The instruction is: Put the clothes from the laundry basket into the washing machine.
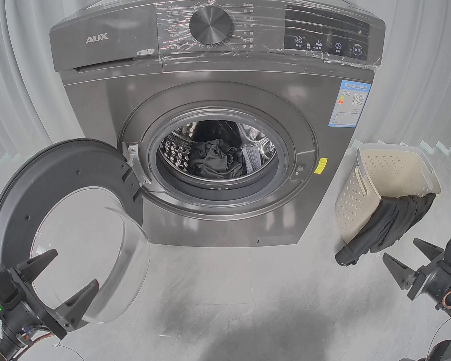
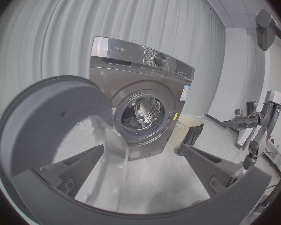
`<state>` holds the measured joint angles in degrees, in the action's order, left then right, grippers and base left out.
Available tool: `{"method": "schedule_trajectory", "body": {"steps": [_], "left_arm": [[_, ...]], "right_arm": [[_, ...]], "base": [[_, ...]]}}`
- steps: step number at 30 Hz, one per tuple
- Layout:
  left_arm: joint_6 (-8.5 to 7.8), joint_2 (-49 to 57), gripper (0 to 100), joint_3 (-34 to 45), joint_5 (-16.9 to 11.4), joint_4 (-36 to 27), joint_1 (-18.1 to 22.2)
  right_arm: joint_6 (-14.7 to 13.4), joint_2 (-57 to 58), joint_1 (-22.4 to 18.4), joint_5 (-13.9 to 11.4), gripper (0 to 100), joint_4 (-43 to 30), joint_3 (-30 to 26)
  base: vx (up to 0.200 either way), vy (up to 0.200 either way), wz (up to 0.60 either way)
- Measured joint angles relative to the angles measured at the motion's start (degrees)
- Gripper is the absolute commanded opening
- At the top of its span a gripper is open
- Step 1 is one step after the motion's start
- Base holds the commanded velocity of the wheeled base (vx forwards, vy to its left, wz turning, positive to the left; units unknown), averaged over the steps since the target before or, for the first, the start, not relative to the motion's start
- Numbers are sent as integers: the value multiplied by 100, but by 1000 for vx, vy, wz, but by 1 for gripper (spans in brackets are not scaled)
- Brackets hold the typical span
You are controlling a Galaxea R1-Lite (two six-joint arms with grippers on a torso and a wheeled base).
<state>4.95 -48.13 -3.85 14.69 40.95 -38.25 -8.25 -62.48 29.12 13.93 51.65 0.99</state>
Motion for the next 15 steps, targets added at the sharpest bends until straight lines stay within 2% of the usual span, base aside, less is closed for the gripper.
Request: {"method": "schedule_trajectory", "body": {"steps": [1,7,11,15], "left_arm": [[-17,122,100,-2,6,-146,20],[-143,1081,100,-22,11,-1120,323],[-288,1610,100,72,-29,-1435,833],[-416,2113,100,193,-211,-1797,1348]], "right_arm": [[11,138,-33,2,100,-118,0],[212,1246,-488,5,100,-1037,0],[271,2000,-881,-11,100,-1503,0],[301,2849,-1248,-48,100,-2068,0]], "base": [[-200,0,0],[0,0,0],[0,0,0],[0,0,0]]}}
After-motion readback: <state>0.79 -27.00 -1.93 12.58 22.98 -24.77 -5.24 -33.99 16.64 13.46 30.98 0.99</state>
